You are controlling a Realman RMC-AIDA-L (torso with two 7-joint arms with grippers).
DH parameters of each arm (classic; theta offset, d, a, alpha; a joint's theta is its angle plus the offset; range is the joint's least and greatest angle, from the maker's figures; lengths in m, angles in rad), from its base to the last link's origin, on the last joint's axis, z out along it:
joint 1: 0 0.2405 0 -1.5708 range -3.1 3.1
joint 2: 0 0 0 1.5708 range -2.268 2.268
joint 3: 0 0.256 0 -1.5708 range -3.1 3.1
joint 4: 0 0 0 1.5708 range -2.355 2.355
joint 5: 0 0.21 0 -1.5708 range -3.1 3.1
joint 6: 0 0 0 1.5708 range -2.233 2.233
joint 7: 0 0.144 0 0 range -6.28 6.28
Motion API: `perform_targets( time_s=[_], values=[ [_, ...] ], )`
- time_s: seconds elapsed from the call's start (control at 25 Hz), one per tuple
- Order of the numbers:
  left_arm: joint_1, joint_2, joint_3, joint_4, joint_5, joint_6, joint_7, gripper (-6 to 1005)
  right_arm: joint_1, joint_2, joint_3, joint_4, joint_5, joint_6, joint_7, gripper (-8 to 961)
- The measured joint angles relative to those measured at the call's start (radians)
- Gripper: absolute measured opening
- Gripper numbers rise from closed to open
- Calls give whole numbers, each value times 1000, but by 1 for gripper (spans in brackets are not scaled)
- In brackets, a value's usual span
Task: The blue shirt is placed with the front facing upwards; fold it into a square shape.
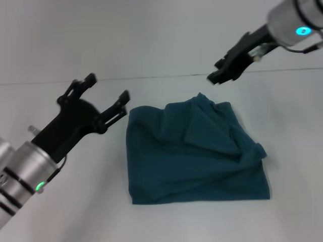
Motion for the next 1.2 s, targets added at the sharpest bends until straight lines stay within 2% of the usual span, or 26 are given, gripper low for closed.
perform_targets(
  time_s=[0.12, 0.2, 0.28, 0.4, 0.56, 0.84, 1.04, 1.2],
  values=[
    [21, 0, -59, -16, 8, 2, 3, 918, 55, 43, -56, 73, -88, 18, -7, 363],
    [33, 0, -89, -22, 9, 4, 3, 918, 73, 59, -104, 137, -96, 66, -3, 426],
    [37, 0, -102, -28, 9, 6, 3, 918, 69, 65, -158, 177, -70, 117, 10, 489],
    [37, 0, -106, -37, 10, 7, 3, 918, 34, 69, -299, 201, -25, 221, 67, 583],
    [34, 0, -107, -45, 10, 4, 3, 918, -4, 70, -492, 190, -28, 309, 197, 631],
    [27, 0, -108, -47, 10, -1, 3, 918, -19, 71, -587, 176, -29, 319, 351, 650],
    [23, 0, -109, -49, 10, -4, 2, 918, -51, 71, -685, 125, -45, 326, 455, 779],
    [21, 0, -109, -51, 10, -5, 2, 918, -71, 70, -708, 91, -76, 318, 501, 791]
  ],
)
